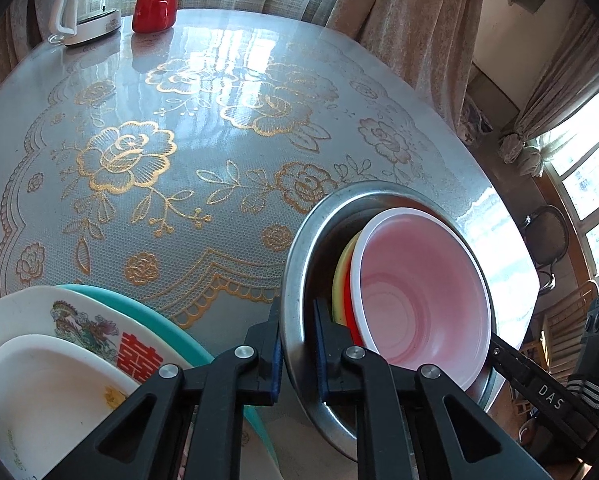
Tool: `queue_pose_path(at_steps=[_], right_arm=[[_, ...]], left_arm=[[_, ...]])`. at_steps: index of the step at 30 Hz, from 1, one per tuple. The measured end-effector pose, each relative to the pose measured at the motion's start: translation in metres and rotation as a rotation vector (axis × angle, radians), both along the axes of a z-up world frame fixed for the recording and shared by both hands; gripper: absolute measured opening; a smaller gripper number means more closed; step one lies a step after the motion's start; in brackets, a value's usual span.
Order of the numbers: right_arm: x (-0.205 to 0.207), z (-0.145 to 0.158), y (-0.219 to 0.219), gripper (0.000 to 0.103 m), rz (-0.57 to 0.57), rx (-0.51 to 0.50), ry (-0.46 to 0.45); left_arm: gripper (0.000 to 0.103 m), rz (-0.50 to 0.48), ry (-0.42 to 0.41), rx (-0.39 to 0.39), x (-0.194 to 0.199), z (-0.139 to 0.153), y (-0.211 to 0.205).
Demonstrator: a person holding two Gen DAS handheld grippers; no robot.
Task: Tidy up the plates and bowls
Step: 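Grasp the steel bowl rim with both grippers, then lift the steel bowl with both grippers over the plate stack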
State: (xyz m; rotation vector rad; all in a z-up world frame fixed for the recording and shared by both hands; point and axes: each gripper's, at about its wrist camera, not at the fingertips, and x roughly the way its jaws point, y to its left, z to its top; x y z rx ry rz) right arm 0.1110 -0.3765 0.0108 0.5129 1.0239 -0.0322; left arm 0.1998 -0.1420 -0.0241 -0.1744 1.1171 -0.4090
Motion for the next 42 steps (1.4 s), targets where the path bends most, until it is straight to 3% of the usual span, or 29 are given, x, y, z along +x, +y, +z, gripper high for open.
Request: queue_pose_path(at_steps=[10,14,24,42], right_arm=[[0.007,-0.007,0.003,0.019,0.007,0.020,0.001],[0.006,-0.007,0.002,0.013,0.022,0.035,-0.013],[-0.003,-0.006,-0.003,0.013,0.008,0.044,-0.029],[-0.028,0.035,0.000,0.013,0.006,-0.002,-0.118]], left_arm=[[0.013,-0.006,0.002,0.018,0.004,-0.007,-0.007],[0.013,-0.017,-0.016,0.029,0.001,-0.006,-0.007],[0.014,-0.036,-0.047,0.047,-0.008,-0.005,-0.012],[0.015,-0.034,-0.146,-0.011,-0.042,0.028,-0.001]])
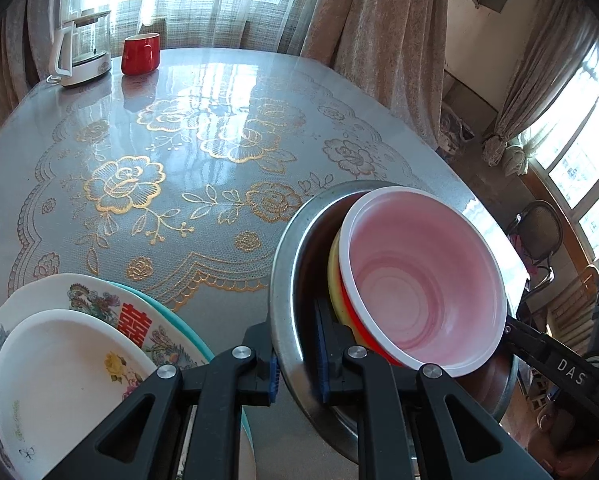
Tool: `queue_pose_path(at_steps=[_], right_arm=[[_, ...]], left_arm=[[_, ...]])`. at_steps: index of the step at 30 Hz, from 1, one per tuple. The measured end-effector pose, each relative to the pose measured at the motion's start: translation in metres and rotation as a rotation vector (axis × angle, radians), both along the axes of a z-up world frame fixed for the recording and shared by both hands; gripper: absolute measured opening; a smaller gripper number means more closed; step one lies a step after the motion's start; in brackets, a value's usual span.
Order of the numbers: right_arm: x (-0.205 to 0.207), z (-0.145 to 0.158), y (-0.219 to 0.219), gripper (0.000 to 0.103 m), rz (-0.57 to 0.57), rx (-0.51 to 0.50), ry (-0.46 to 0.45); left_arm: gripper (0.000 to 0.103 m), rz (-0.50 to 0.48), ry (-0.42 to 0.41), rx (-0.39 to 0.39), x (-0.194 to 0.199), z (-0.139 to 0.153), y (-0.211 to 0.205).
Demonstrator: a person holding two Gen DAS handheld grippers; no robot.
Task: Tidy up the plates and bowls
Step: 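Lift the steel bowl with both grippers over the plate stack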
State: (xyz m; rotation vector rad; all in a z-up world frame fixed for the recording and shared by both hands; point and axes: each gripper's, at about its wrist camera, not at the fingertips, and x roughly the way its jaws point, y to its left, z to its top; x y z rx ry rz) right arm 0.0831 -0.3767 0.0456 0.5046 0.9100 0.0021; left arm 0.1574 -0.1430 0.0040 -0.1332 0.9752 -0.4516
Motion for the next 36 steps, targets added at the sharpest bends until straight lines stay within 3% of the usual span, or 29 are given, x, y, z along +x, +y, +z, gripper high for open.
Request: queue_pose_path(at_steps=[16,36], right_arm=[[-0.011,0.026,0.038,0.013,0.094,0.006,-0.065],[-0.004,0.011,0.120,0.013,0.275,0.072,-0.047]], left_arm=[[0.015,0.093,-0.078,0.007,-0.042,0.031,0.050],[0.015,0.282,-0.125,0.081,-0.080,0.024,0.133]])
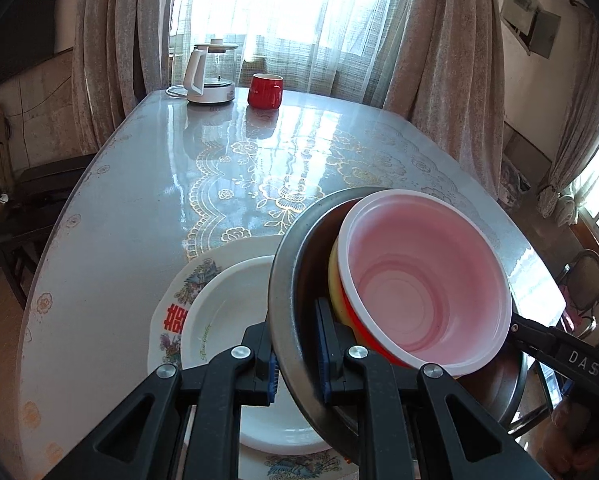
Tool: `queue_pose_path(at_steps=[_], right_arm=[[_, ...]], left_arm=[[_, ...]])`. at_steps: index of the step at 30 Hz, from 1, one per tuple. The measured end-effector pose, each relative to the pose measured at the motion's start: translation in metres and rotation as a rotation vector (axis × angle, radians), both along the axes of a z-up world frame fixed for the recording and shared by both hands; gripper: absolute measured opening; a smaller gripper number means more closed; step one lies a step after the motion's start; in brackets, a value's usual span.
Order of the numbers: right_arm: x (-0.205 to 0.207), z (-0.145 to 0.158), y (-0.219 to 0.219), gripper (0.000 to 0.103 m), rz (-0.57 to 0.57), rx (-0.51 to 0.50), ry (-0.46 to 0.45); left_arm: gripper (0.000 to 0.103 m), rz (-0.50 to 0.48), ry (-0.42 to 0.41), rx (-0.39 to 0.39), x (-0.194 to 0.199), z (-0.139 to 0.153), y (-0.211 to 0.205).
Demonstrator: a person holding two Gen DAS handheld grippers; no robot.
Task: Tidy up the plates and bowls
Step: 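Lift the steel bowl with both grippers over the plate stack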
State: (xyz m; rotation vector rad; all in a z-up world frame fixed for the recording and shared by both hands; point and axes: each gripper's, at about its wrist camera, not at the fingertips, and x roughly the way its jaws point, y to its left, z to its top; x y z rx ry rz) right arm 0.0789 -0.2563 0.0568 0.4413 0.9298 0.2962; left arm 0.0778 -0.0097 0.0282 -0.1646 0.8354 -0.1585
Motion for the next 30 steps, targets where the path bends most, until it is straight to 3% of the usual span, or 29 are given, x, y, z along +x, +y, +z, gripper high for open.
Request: queue_pose_path(at_steps=[13,30], right_arm=[[0.013,-0.014,0.037,0.013,0.077,0.013,0.028],[0.019,-0.029,0.051,0.014,0.099,0.003,0.063]], left_arm=[[0.015,0.082,0.009,0.026,-0.010,-0.011,0.035],[0.015,0.114,0.027,0.053,-0.002,-0.020,0.044]])
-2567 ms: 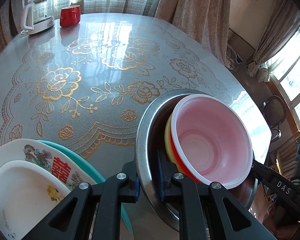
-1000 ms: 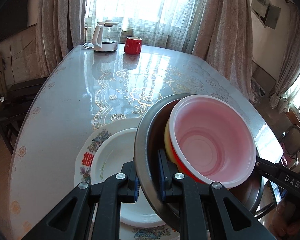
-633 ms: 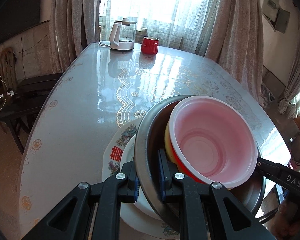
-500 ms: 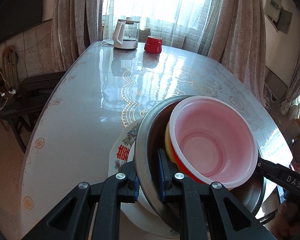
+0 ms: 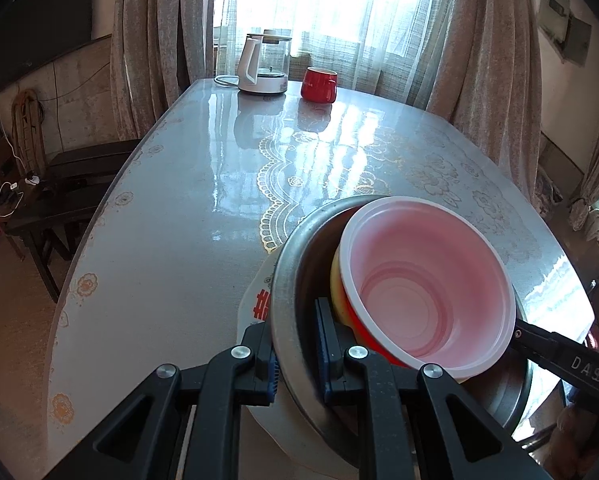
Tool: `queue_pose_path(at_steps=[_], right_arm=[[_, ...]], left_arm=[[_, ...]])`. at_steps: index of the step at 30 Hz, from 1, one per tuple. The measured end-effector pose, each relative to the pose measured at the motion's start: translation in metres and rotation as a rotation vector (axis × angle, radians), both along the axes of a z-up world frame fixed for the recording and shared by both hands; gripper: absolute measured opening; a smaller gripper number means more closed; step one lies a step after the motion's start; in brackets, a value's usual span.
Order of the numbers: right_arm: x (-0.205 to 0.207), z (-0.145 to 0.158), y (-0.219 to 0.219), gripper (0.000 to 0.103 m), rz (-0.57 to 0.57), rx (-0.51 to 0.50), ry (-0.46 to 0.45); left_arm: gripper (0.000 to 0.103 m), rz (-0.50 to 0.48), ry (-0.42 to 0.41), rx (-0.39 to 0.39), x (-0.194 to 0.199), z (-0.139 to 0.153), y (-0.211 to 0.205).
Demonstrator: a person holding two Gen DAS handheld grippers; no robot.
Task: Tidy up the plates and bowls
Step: 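Lift the steel bowl with both grippers over the plate stack, then lower the steel bowl onto the plate stack and open both grippers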
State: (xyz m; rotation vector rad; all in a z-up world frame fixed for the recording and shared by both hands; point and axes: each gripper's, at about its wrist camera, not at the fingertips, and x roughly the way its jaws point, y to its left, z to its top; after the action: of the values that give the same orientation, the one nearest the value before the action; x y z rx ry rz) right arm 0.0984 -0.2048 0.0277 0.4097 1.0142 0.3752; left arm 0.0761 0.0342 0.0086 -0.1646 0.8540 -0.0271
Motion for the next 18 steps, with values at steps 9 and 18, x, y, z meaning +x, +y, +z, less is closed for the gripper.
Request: queue_pose_path(at_steps=[9,18], right_arm=[[0.003,-0.008,0.000,0.014,-0.002,-0.013,0.010],[0.003,-0.009,0.002,0.014,-0.006,-0.028,-0.004]], left_arm=[[0.015,0.004,0.010,0.014,0.005,-0.008,-0.001],[0.016,0.014,0.011,0.027,0.007,-0.011,-0.002]])
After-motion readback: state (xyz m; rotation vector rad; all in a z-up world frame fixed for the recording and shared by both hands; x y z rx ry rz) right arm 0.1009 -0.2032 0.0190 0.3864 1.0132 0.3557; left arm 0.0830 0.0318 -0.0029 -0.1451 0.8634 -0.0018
